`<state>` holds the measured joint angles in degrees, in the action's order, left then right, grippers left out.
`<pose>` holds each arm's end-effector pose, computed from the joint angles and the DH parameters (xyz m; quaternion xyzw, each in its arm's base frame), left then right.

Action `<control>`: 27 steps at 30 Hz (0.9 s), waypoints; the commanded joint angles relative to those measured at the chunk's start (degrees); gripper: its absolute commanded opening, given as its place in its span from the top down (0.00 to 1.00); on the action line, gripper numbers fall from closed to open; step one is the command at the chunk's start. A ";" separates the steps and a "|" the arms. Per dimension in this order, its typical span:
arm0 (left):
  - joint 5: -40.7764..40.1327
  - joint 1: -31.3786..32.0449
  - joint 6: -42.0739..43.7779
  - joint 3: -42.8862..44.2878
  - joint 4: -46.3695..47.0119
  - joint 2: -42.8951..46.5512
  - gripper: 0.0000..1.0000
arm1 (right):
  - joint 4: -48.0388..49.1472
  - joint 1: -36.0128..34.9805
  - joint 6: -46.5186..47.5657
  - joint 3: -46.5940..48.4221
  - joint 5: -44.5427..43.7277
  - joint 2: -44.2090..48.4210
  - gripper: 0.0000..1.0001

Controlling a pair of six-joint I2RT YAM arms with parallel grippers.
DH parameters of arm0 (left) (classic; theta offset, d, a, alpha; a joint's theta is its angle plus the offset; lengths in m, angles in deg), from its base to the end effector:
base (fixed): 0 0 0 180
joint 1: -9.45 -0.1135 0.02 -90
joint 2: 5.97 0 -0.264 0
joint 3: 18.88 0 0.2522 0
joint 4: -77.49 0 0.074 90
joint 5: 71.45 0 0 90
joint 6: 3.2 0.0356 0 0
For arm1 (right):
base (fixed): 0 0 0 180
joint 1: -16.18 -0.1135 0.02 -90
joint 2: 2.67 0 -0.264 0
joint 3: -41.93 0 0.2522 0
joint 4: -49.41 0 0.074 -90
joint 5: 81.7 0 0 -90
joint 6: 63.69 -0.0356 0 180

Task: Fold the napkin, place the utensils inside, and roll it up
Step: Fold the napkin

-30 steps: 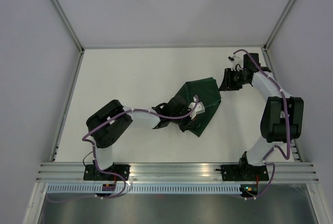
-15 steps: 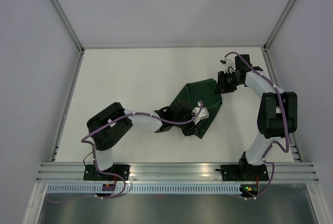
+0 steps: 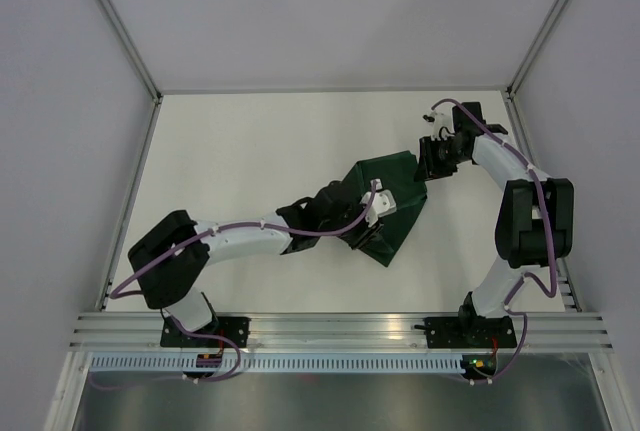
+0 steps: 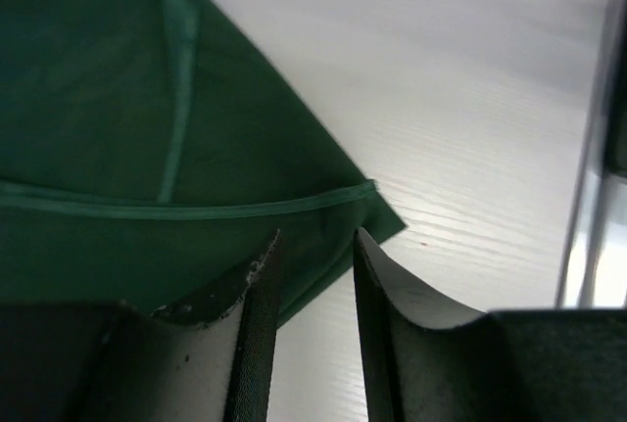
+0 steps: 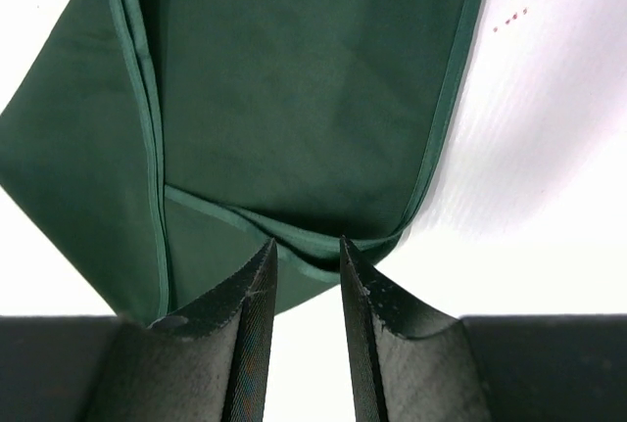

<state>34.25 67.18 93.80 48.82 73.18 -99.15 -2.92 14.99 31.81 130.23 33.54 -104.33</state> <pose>0.1821 -0.3064 0.2148 0.5166 0.6872 -0.3196 0.3984 0.3621 0.0227 0.2170 -0.1016 0.9497 0.2057 0.2134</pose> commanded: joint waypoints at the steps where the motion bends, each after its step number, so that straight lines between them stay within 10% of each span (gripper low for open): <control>1: -11.65 -2.70 0.03 3.45 -1.62 -0.06 0.61 | -4.84 -0.13 2.75 0.96 0.26 4.19 0.62; 9: -21.33 -14.22 -13.76 15.58 -10.67 -10.69 0.96 | -5.38 -0.65 6.98 -8.27 -0.62 6.48 0.65; 27: -19.04 -20.12 -21.77 13.23 -12.28 -15.90 0.98 | -2.22 -3.91 5.49 -5.91 -7.65 -5.82 0.67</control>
<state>14.56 47.12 75.64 65.30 59.48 -118.04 -6.94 11.51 38.10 121.44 29.93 -108.20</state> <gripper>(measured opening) 0.025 0.329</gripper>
